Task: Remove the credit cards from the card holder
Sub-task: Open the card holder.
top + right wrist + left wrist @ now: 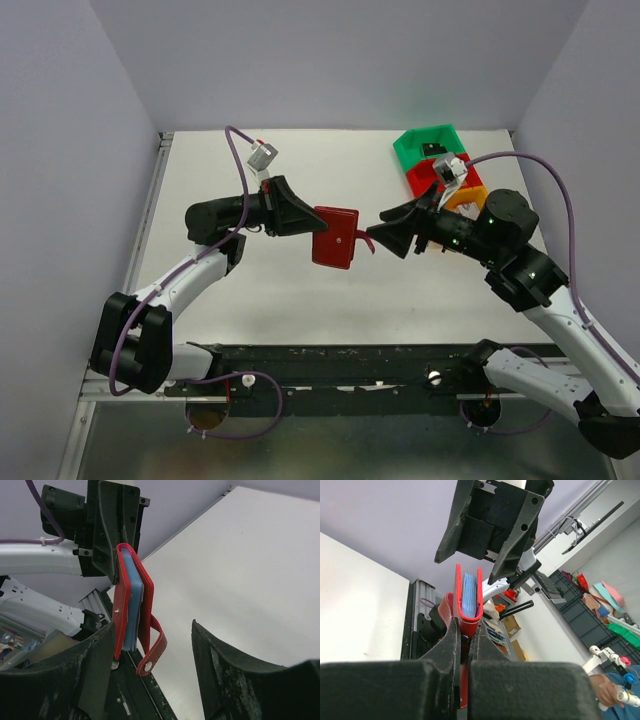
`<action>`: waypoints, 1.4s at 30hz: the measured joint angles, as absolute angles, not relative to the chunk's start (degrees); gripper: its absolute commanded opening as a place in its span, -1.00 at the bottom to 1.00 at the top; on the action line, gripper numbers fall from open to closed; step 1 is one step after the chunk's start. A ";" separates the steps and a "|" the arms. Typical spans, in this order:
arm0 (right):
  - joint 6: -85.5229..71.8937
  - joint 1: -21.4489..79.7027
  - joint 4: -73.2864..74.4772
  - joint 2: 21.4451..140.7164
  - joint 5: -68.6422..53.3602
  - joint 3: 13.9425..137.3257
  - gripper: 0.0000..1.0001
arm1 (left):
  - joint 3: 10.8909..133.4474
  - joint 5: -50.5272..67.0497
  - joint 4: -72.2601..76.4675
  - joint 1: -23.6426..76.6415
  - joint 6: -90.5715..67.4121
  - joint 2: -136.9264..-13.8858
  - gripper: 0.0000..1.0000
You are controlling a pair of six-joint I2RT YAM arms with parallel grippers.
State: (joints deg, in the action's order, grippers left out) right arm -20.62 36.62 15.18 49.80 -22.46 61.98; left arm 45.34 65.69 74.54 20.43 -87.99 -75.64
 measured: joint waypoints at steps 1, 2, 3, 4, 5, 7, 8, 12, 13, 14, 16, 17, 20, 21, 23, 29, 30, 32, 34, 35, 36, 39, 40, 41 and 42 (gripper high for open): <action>-20.99 36.62 14.87 50.33 -23.18 61.98 0.37 | 45.34 65.69 74.54 20.58 -87.99 -75.59 -1.00; -21.19 36.62 14.55 50.87 -23.88 61.98 0.38 | 45.36 65.69 74.54 20.71 -87.99 -75.53 -1.00; -21.50 36.62 14.31 51.40 -24.49 61.95 0.37 | 45.36 65.69 74.54 20.78 -87.99 -75.53 -1.00; -21.71 36.62 14.13 51.90 -25.06 61.95 0.37 | 45.43 65.69 74.56 20.93 -87.99 -75.46 -1.00; -22.09 36.62 13.80 52.45 -25.56 61.89 0.37 | 45.47 65.69 74.54 21.04 -87.99 -75.44 -1.00; -22.52 36.62 13.37 53.08 -26.24 61.71 0.37 | 45.52 65.69 74.56 21.21 -87.99 -75.42 -1.00; -22.72 36.62 13.13 53.39 -26.52 61.54 0.36 | 45.52 65.69 74.56 21.34 -87.99 -75.42 -1.00; -23.16 36.62 12.88 53.91 -27.05 61.23 0.36 | 45.54 65.69 74.56 21.56 -87.99 -75.42 -1.00; -23.18 36.62 12.88 54.00 -27.09 61.17 0.36 | 45.54 65.69 74.54 21.65 -87.99 -75.42 -1.00; -23.18 36.62 12.86 54.02 -27.09 61.08 0.36 | 45.54 65.67 74.54 21.67 -87.99 -75.42 -1.00; -23.22 36.62 12.86 54.02 -27.07 60.80 0.36 | 45.54 65.69 74.54 21.78 -87.96 -75.42 -1.00; -23.35 36.62 12.86 54.02 -27.07 60.64 0.36 | 45.56 65.67 74.54 21.82 -87.99 -75.37 -1.00; -23.55 36.62 12.88 54.02 -27.03 60.20 0.36 | 45.58 65.69 74.54 21.87 -87.96 -75.09 -1.00; -23.55 36.62 12.88 54.02 -27.00 60.10 0.35 | 45.63 65.67 74.54 21.87 -87.99 -74.98 -1.00; -23.57 36.62 12.88 54.06 -27.03 59.90 0.35 | 45.74 65.67 74.54 21.89 -87.99 -74.76 -1.00; -24.25 36.62 11.35 55.18 -29.30 59.88 0.36 | 46.44 65.67 74.56 22.33 -88.01 -74.56 -1.00; -24.49 36.62 10.96 55.40 -29.93 59.86 0.36 | 46.48 65.67 74.59 22.61 -88.01 -74.56 -1.00; -25.06 36.60 10.20 55.79 -31.27 59.81 0.36 | 46.57 65.67 74.70 23.14 -88.03 -74.56 -1.00; -25.50 36.47 9.52 56.27 -32.47 59.81 0.36 | 46.96 65.69 74.74 23.68 -88.03 -74.59 -1.00; -25.69 36.38 9.13 56.53 -32.99 59.81 0.36 | 47.35 65.67 74.78 24.01 -88.01 -74.67 -1.00; -25.96 36.36 8.80 56.75 -33.50 59.81 0.36 | 47.62 65.67 74.81 24.27 -88.03 -74.78 -1.00; -26.39 36.36 8.29 57.41 -34.76 59.79 0.34 | 48.40 65.65 74.94 25.17 -87.99 -75.33 -1.00; -26.55 36.36 8.16 57.60 -35.16 59.79 0.32 | 48.60 65.65 74.96 25.39 -87.99 -75.53 -1.00; -26.61 36.36 8.12 57.78 -35.46 59.79 0.29 | 48.80 65.65 74.96 25.65 -87.99 -75.79 -1.00; -26.76 36.36 8.05 57.98 -35.70 59.79 0.26 | 49.10 65.65 74.96 25.85 -87.99 -76.12 -1.00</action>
